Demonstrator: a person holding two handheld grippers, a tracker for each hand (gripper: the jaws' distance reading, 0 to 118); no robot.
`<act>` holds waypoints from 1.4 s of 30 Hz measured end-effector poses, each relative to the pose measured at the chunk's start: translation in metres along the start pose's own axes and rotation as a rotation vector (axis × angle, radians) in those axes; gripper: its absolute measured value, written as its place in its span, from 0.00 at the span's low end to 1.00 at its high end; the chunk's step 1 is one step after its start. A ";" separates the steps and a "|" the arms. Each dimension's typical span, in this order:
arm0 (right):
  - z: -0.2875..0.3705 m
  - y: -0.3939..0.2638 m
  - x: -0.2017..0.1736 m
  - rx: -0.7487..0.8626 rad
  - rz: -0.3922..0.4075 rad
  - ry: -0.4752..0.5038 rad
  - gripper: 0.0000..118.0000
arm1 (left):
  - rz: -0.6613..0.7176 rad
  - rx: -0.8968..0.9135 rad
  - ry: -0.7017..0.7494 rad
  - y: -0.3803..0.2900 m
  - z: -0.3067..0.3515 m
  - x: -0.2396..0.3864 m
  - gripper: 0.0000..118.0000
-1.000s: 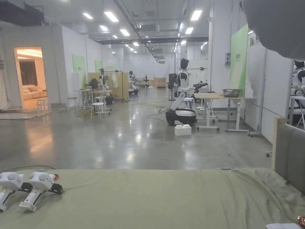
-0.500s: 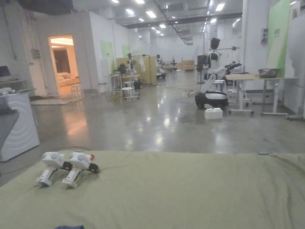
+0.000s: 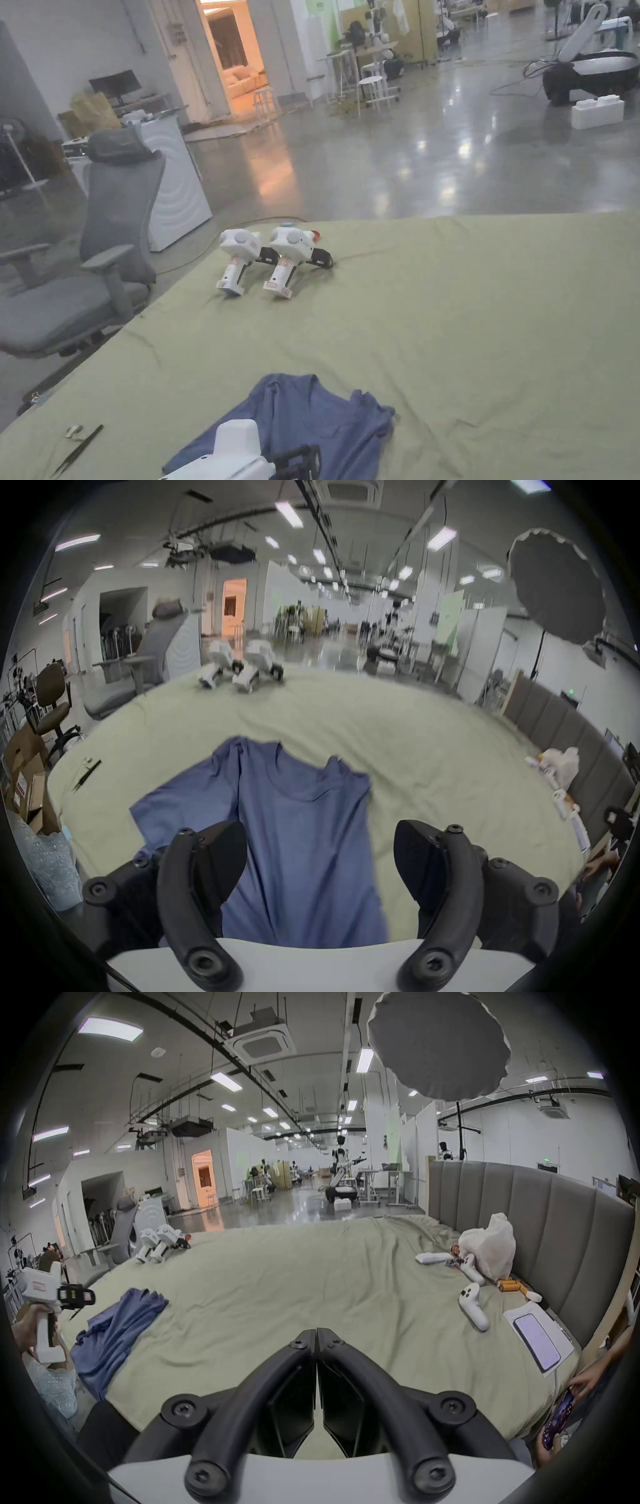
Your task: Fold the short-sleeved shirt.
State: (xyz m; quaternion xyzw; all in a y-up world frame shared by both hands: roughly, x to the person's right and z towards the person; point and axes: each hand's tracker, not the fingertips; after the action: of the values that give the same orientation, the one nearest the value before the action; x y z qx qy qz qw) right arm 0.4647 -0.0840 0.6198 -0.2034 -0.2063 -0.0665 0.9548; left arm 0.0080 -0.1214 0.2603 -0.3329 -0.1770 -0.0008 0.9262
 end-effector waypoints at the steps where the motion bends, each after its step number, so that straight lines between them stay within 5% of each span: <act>1: -0.002 -0.002 -0.001 -0.018 0.012 -0.008 0.00 | -0.006 -0.036 0.014 0.001 -0.018 -0.005 0.77; 7: -0.015 -0.018 0.001 -0.109 0.020 -0.053 0.00 | 0.008 -0.182 0.130 -0.001 -0.110 -0.047 0.76; 11: -0.021 -0.027 0.001 -0.157 0.023 -0.061 0.00 | -0.058 -0.286 0.146 -0.017 -0.139 -0.046 0.57; 13: -0.023 -0.029 -0.001 -0.170 0.036 -0.063 0.00 | -0.054 -0.250 0.153 -0.012 -0.134 -0.042 0.32; 15: -0.024 -0.030 -0.001 -0.175 0.029 -0.051 0.00 | -0.096 -0.245 0.131 -0.012 -0.130 -0.035 0.25; 16: -0.024 -0.030 -0.002 -0.178 0.020 -0.041 0.00 | -0.123 -0.253 0.156 -0.012 -0.134 -0.034 0.01; 20: -0.015 -0.023 -0.003 -0.151 0.006 -0.020 0.00 | 0.006 -0.309 0.141 0.000 -0.139 -0.044 0.00; 26: 0.005 -0.020 0.010 -0.120 0.019 0.017 0.00 | 0.175 -0.009 -0.011 0.087 -0.056 -0.040 0.00; 35: 0.044 -0.030 0.045 -0.053 -0.088 -0.004 0.00 | -0.128 0.281 -0.144 0.211 0.027 0.103 0.00; 42: 0.075 -0.049 0.080 -0.046 -0.182 -0.089 0.00 | -0.309 0.092 -0.429 0.128 -0.029 0.293 0.00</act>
State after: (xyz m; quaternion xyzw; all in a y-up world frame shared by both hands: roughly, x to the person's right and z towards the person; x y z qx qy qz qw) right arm 0.4987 -0.1008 0.7338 -0.2087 -0.2644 -0.1485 0.9298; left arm 0.3074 -0.0054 0.2562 -0.2521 -0.4180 -0.0634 0.8704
